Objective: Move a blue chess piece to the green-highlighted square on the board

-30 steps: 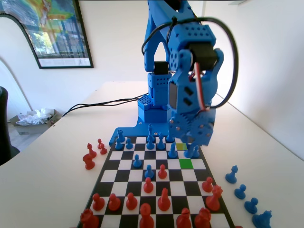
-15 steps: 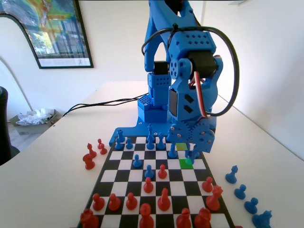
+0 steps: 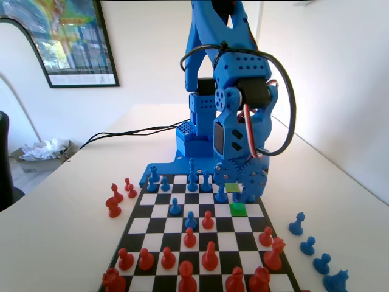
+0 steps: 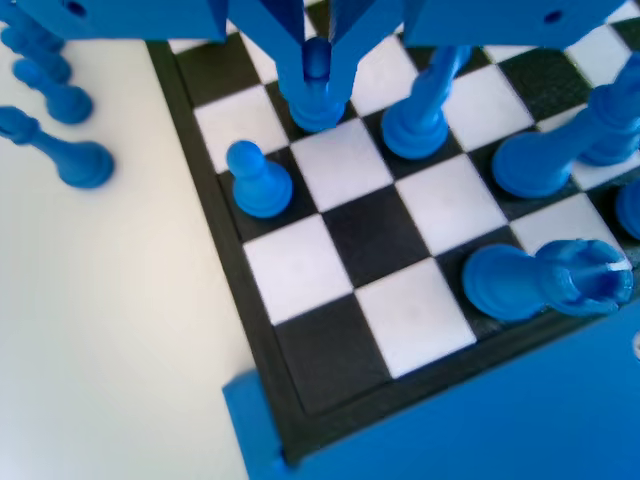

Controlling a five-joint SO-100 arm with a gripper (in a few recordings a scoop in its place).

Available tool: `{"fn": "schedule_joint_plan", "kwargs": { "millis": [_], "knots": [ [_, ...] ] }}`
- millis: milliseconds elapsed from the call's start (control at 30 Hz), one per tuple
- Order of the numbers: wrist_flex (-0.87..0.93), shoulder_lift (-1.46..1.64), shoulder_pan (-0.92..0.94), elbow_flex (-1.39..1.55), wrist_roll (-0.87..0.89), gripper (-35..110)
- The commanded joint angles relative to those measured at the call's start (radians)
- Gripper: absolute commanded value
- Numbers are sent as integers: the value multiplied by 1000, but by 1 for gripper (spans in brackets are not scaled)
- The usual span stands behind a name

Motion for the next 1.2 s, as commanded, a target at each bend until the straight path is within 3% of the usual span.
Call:
{"fn": "schedule_joint_plan", "kwargs": {
  "millis": [0, 1167],
  "knots": [
    [-3, 21, 0, -25, -15, 4],
    [-17, 28, 14, -43, -40, 8]
  ]
}}
